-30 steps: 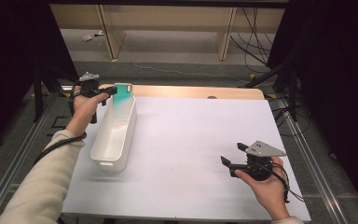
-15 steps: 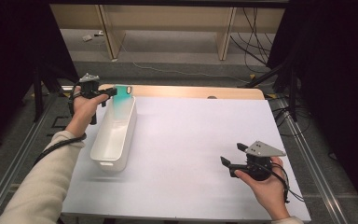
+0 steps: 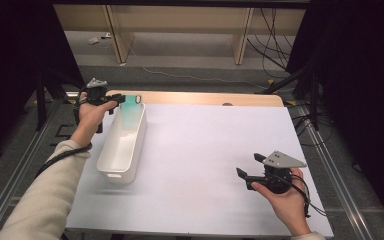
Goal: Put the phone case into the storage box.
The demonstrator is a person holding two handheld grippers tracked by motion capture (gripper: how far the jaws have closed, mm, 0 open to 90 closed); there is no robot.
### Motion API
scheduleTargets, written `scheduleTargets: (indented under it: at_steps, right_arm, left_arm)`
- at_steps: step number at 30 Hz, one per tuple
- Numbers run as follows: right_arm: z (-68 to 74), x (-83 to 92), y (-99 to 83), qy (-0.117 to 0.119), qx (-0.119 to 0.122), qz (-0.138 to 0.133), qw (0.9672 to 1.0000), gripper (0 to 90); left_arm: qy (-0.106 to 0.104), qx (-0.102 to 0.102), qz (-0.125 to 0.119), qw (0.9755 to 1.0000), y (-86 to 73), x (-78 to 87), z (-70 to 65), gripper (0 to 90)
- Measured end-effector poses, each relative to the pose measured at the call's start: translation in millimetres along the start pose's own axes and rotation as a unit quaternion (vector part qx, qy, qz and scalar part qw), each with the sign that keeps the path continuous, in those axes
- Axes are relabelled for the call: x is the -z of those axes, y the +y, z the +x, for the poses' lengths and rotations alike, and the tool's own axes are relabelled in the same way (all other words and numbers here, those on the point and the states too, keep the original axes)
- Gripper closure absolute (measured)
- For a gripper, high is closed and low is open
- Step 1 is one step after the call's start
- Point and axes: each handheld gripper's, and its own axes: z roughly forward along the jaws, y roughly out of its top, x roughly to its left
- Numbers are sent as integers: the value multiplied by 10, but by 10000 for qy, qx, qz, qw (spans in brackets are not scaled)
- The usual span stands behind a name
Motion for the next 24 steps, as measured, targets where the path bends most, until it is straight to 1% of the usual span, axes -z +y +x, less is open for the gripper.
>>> scheduleTargets:
  at_steps: [3, 6, 9, 11, 12, 13, 14, 15, 17, 18, 19, 21, 23, 24]
  right_arm:
    - [1, 0, 1, 2, 0, 0, 10000, 215]
    - [1, 2, 0, -3, -15, 11, 10000, 215]
    - [1, 0, 1, 1, -4, 0, 10000, 215]
    - [8, -4, 0, 32, -45, 27, 10000, 215]
    - [5, -6, -1, -1, -3, -3, 10000, 215]
    - [6, 5, 3, -15, 5, 70, 10000, 215]
    - [7, 5, 4, -13, 4, 72, 10000, 215]
    - [7, -6, 2, 1, -4, -4, 10000, 215]
    - [7, -3, 4, -3, 2, -12, 10000, 215]
    - [13, -1, 3, 28, -44, 22, 10000, 215]
    - [12, -1, 2, 30, -52, 26, 10000, 215]
    - [11, -1, 1, 29, -53, 30, 10000, 215]
    - [11, -2, 1, 30, -50, 27, 10000, 215]
    - [10, -2, 1, 33, -50, 28, 10000, 215]
  left_arm:
    - [112, -28, -7, 9999, 9, 16, -11, 643]
    - [197, 36, -21, 9998, 7, 35, -12, 580]
    - [306, 10, 2, 9995, 10, 58, 4, 523]
    - [285, -28, 26, 9996, 13, 69, 14, 524]
    - [291, -44, 30, 9996, 15, 72, 14, 523]
    - [315, -66, 40, 9995, 16, 74, 13, 522]
    - [331, -78, 47, 9994, 18, 74, 12, 518]
    - [337, -80, 50, 9994, 20, 72, 11, 510]
    - [365, -82, 82, 9993, 24, 67, 4, 480]
    - [365, -95, 108, 9992, 25, 63, 3, 465]
    - [377, -65, 121, 9992, 24, 57, -4, 453]
    - [438, -91, 176, 9988, 26, 50, -13, 422]
    - [510, -161, 231, 9983, 32, 50, -7, 400]
    - [535, -106, 207, 9983, 35, 42, -16, 387]
